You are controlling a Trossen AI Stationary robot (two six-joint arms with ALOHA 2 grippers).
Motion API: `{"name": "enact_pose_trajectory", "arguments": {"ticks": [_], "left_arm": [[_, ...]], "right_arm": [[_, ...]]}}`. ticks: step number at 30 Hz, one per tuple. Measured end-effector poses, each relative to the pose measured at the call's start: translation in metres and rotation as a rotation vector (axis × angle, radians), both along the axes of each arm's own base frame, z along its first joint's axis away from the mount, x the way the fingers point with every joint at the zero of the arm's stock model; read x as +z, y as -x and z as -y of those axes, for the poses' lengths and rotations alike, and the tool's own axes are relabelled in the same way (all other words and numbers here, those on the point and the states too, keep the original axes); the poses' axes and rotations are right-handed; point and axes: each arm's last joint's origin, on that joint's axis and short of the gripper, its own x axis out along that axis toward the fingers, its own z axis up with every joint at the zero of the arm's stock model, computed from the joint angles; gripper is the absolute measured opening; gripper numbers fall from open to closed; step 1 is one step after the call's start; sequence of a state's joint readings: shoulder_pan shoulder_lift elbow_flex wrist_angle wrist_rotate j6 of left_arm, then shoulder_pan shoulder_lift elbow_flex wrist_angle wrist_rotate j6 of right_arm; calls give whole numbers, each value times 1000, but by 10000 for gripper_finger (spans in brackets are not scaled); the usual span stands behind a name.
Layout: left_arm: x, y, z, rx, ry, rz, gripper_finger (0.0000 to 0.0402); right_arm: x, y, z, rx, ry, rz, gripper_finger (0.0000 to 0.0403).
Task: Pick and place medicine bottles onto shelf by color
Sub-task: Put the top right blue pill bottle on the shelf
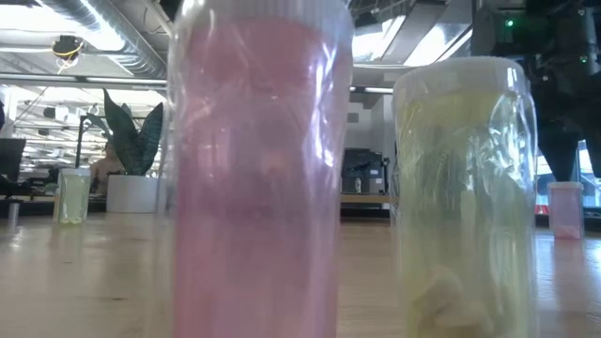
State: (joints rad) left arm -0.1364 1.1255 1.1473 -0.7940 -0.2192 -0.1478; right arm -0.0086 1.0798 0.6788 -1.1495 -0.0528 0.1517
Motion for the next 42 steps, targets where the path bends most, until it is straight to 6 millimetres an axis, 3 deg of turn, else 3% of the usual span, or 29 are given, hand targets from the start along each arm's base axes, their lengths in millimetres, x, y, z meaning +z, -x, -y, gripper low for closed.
{"name": "enact_pose_trajectory", "arguments": {"ticks": [42], "left_arm": [[0,0,0,1,0,0,66]], "right_arm": [[-4,-5,5,-103,-22,31,291]]}}
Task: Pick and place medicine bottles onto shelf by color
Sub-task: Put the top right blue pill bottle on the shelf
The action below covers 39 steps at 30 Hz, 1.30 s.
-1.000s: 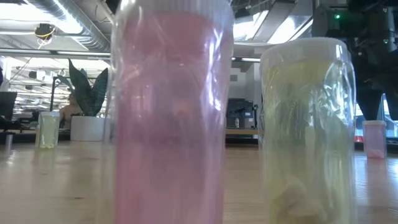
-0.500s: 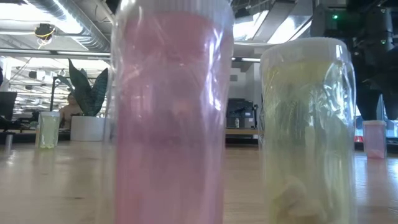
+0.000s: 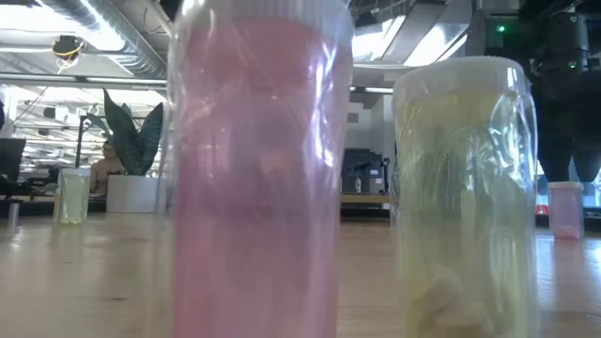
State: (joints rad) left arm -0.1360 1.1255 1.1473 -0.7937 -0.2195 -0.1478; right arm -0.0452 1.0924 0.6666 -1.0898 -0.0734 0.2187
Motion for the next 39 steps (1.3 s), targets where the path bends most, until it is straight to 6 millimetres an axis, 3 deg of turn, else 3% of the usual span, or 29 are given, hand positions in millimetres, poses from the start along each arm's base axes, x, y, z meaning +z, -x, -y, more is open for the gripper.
{"name": "enact_pose_trajectory", "arguments": {"ticks": [22,30,39], "left_arm": [[0,0,0,0,0,0,66],[0,0,0,0,0,0,66],[0,0,0,0,0,0,66]], "right_arm": [[-7,4,0,34,1,-26,291],[-7,4,0,28,1,-27,264],[-7,3,0,15,8,-22,262]]}}
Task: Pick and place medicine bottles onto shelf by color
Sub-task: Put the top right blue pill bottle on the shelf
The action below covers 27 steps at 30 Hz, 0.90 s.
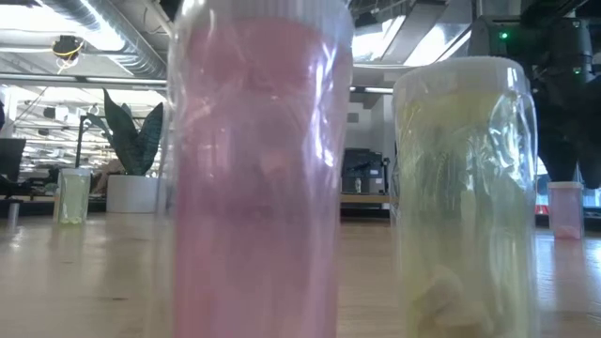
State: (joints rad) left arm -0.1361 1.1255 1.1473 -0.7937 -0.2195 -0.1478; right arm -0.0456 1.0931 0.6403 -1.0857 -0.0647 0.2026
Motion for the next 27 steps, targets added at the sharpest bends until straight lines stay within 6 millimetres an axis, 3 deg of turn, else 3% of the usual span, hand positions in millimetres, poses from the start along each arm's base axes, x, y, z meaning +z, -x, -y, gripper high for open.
{"name": "enact_pose_trajectory", "arguments": {"ticks": [27], "left_arm": [[0,0,0,0,0,0,66]], "right_arm": [[-2,-1,1,-42,36,17,261]]}}
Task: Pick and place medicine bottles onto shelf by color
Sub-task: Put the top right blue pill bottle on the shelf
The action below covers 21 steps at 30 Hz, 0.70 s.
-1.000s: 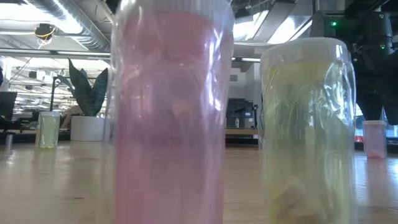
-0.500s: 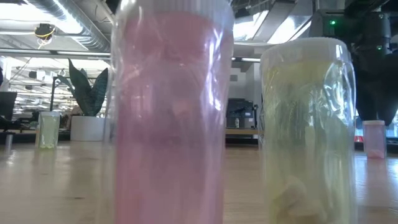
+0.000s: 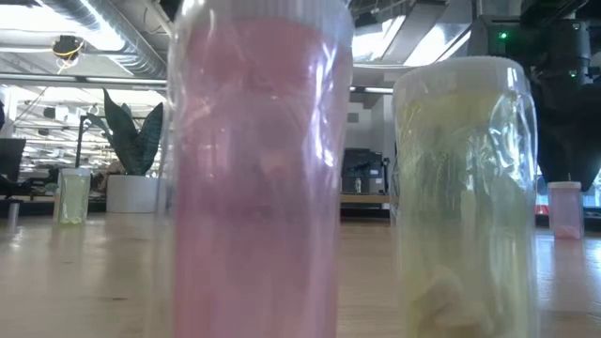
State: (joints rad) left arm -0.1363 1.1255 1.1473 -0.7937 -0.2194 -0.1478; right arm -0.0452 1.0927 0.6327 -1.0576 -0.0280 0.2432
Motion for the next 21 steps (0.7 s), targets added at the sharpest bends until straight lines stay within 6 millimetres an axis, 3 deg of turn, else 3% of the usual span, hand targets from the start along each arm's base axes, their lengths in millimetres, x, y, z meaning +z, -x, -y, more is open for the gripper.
{"name": "enact_pose_trajectory", "arguments": {"ticks": [7,21], "left_arm": [[0,0,0,0,0,0,66],[0,0,0,0,0,0,66]], "right_arm": [[0,0,0,-5,0,-1,254],[0,0,0,-7,0,-2,180]]}}
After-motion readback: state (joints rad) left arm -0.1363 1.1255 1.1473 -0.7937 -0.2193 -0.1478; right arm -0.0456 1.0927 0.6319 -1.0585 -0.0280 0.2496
